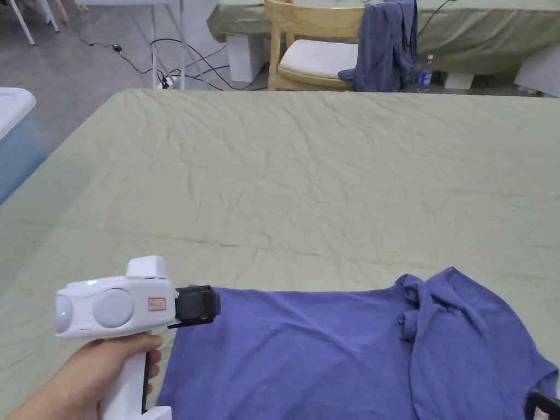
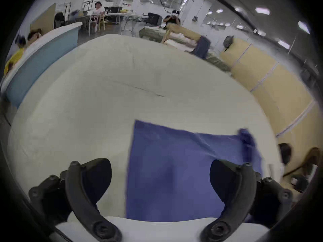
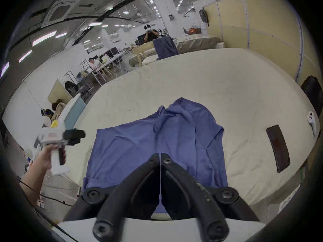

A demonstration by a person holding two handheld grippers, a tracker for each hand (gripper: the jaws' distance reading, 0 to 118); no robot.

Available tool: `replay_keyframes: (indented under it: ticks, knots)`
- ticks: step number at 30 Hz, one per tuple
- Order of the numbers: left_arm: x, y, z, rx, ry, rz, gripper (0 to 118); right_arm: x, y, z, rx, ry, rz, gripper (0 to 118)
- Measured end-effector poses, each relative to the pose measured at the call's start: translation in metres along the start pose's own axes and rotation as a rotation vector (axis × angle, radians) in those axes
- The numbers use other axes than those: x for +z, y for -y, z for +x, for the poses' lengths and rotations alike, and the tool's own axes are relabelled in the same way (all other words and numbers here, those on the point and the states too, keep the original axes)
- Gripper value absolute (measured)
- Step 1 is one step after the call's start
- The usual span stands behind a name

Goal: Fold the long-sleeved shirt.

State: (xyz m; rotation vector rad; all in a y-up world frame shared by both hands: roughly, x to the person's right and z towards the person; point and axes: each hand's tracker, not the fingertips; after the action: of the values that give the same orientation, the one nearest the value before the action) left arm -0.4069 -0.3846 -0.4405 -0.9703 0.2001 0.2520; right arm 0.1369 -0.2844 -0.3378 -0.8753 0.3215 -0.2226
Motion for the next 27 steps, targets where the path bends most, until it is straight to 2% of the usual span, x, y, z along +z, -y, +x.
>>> replay_keyframes:
  ticks: [2, 5, 6, 7, 8, 9, 10, 12, 15, 17, 19, 23, 25, 27]
  knots:
    - [-0.033, -0.011, 0.011, -0.069, -0.063, -0.027, 109, -0.009, 0.0, 0.008, -0.027, 0.005, -0.012, 4]
    - [-0.076, -0.009, 0.013, -0.121, -0.123, -0.07, 85, -0.02, -0.007, 0.015, -0.043, 0.027, -0.03, 4]
    - [-0.086, -0.005, 0.014, -0.146, -0.113, -0.11, 87, -0.026, -0.011, 0.017, -0.042, 0.038, -0.036, 4]
    - [-0.082, 0.0, 0.015, -0.133, -0.115, -0.069, 85, -0.032, -0.017, 0.019, -0.038, 0.049, -0.042, 4]
    - [-0.079, -0.002, 0.017, -0.139, -0.127, -0.049, 74, -0.038, -0.025, 0.021, -0.033, 0.054, -0.048, 4]
    - [-0.065, -0.002, 0.026, -0.163, -0.113, -0.043, 37, -0.046, -0.035, 0.024, -0.03, 0.059, -0.054, 11]
    - [-0.057, -0.002, 0.031, -0.195, -0.067, -0.027, 1, -0.058, -0.047, 0.026, -0.027, 0.063, -0.06, 36]
    - [-0.044, -0.001, 0.037, -0.215, -0.013, -0.01, 2, -0.088, -0.078, 0.032, -0.012, 0.07, -0.08, 118]
    - [-0.017, -0.011, 0.044, -0.122, 0.055, 0.007, 3, -0.141, -0.139, 0.036, 0.012, 0.089, -0.081, 118]
    - [-0.002, -0.019, 0.048, -0.086, 0.085, 0.015, 2, -0.181, -0.175, 0.041, 0.021, 0.135, -0.136, 118]
    - [0.01, -0.023, 0.049, -0.087, 0.1, 0.031, 2, -0.232, -0.189, 0.04, 0.007, 0.219, -0.206, 118]
    - [0.02, -0.034, 0.05, -0.094, 0.118, 0.049, 2, -0.309, -0.207, 0.062, -0.026, 0.235, -0.367, 115]
    - [0.017, -0.04, 0.047, -0.084, 0.123, 0.051, 3, -0.328, -0.199, 0.062, -0.062, 0.307, -0.449, 102]
    - [0.013, -0.041, 0.043, -0.055, 0.129, 0.043, 2, -0.334, -0.191, 0.055, -0.046, 0.345, -0.46, 74]
